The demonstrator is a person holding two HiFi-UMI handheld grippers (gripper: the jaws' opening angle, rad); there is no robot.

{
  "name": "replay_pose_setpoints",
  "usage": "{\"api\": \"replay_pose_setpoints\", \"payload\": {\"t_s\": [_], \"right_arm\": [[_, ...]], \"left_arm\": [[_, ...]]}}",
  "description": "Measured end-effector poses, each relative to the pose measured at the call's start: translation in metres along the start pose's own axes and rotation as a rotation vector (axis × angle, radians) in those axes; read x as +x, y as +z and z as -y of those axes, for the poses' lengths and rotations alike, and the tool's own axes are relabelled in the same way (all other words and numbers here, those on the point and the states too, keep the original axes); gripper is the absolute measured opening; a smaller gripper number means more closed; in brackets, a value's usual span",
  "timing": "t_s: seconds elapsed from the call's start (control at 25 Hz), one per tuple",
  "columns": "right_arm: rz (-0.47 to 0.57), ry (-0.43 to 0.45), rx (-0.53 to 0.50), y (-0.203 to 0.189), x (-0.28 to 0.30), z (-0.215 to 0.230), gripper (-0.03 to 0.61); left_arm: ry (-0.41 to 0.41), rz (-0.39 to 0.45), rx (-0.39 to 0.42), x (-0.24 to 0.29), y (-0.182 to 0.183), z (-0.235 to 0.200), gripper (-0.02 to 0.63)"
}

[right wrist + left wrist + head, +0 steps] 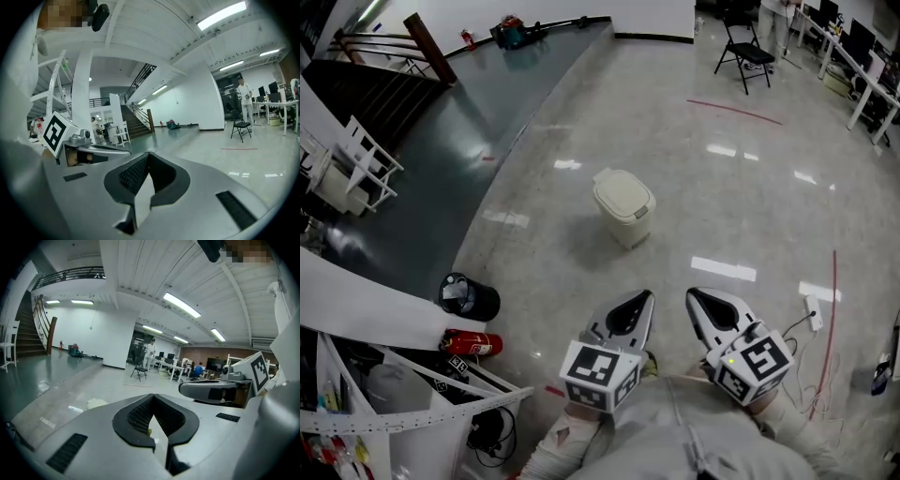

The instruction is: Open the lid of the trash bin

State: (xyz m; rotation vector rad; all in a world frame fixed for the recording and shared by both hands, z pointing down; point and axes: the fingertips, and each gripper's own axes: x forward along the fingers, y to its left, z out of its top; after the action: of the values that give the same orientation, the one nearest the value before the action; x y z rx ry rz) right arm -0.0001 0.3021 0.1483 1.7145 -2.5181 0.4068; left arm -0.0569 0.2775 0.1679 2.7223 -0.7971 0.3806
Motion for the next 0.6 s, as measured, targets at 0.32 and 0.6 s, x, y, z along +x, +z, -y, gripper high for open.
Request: {"api": "replay_pose_setpoints", "payload": {"t_s": [0.32, 0.6], "right_arm": [[-0.048, 0.028, 0.006, -0.011, 0.028, -0.021, 0.005], [-0.095, 0.017, 0.039, -0.020, 0.035, -0.011, 0.005]], "left_arm": [[0.016, -0.026, -0.009, -0.014, -0.013, -0.033, 0.005], [0.013, -0.064, -0.033, 0.000, -0.022, -0.048, 0.005]]}}
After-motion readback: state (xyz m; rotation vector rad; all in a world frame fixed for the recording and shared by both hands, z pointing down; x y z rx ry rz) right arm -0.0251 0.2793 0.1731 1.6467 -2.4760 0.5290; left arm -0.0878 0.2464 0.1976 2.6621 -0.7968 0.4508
